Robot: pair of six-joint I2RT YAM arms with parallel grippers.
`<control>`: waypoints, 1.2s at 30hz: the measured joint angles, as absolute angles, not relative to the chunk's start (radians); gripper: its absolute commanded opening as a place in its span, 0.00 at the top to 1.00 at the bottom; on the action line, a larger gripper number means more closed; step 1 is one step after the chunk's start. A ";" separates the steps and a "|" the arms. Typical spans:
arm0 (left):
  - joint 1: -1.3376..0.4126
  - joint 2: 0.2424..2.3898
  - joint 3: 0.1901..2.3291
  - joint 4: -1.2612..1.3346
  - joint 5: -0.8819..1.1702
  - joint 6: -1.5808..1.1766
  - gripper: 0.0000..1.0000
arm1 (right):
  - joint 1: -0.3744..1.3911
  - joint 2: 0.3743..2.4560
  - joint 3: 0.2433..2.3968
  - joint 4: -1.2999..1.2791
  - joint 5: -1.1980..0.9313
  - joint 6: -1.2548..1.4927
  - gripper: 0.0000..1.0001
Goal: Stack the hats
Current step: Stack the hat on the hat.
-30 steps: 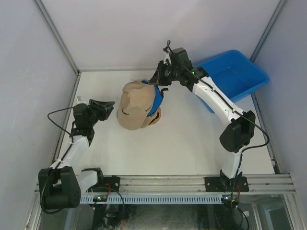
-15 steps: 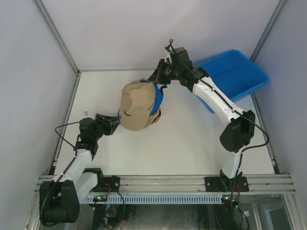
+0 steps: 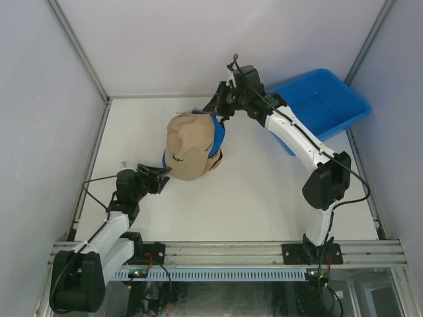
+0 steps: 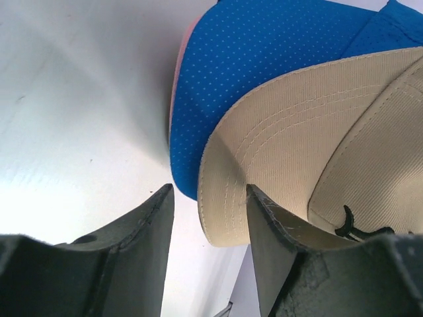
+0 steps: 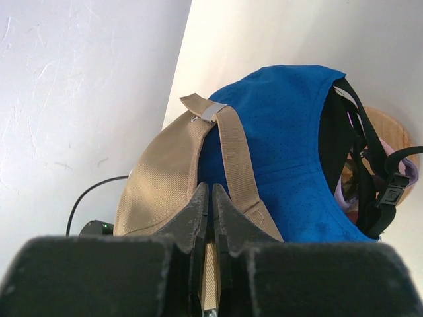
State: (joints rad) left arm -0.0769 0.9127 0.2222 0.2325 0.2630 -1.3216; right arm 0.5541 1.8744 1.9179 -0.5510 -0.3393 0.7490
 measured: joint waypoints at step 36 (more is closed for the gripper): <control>-0.191 0.951 0.160 0.446 0.094 -1.449 0.51 | 0.540 1.919 1.918 -0.535 -0.377 0.794 1.00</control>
State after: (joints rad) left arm -0.1905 0.9512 0.1596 0.4458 0.0940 -1.4487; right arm 0.5400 1.9190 1.9179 -0.5346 -0.3775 0.7944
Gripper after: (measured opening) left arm 0.511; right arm 0.003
